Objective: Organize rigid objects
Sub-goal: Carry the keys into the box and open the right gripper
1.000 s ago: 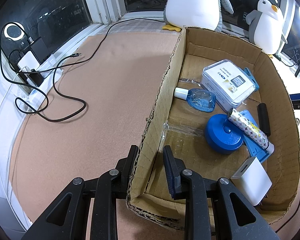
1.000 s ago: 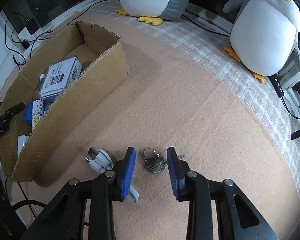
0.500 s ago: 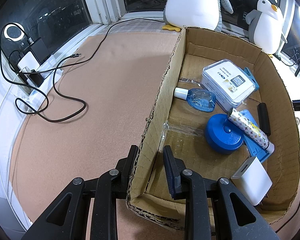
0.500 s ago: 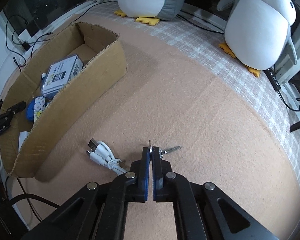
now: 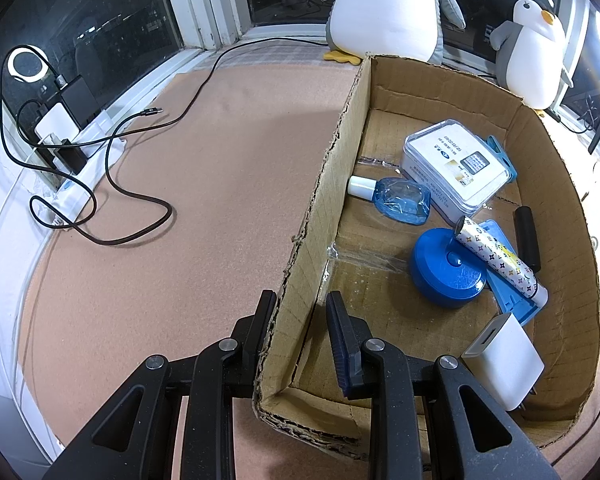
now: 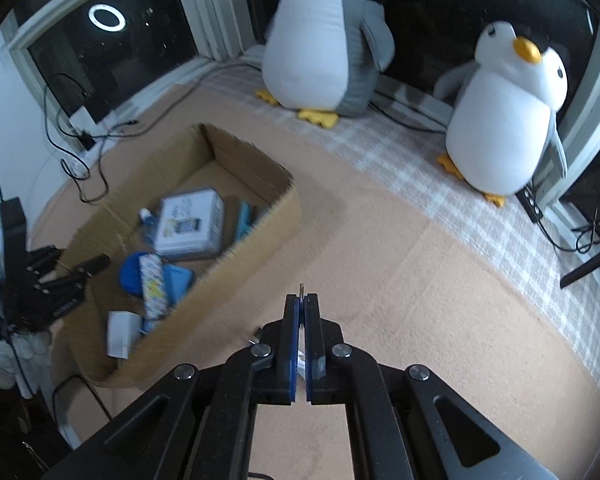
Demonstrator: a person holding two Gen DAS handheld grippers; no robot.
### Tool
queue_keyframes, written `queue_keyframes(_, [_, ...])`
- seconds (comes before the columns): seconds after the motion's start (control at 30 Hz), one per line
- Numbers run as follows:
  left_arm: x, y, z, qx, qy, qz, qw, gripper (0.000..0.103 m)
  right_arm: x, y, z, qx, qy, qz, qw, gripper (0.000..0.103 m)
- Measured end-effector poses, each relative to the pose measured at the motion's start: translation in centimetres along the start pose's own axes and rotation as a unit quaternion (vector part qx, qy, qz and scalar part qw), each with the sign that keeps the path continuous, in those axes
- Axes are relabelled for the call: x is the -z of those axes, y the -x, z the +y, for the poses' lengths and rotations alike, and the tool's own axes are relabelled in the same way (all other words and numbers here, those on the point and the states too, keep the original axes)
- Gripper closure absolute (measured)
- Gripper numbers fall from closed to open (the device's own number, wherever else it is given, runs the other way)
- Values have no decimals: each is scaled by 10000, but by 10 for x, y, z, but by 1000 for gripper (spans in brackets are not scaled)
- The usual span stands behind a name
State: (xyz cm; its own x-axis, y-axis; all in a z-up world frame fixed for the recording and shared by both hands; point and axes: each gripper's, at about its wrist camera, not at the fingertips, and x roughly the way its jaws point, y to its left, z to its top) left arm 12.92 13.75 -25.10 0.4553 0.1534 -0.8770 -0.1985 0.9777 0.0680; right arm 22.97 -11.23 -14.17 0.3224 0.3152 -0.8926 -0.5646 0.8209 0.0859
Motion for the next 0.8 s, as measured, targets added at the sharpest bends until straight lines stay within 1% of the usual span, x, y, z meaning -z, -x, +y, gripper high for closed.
queue_keyframes(0.27, [-1,0,-1,2,11,-11,10000,76,-22,19,37,-441,93,-278,9986,101])
queue_keyframes(0.57, [0,0,-1,1,8,-10,10000,76,-30,3,76,-688,175,-189,9973,101])
queue_keyframes(0.8, [0,0,-1,0,10,-9,10000,76,-32,-17,92,-768,170,-38,9969,101])
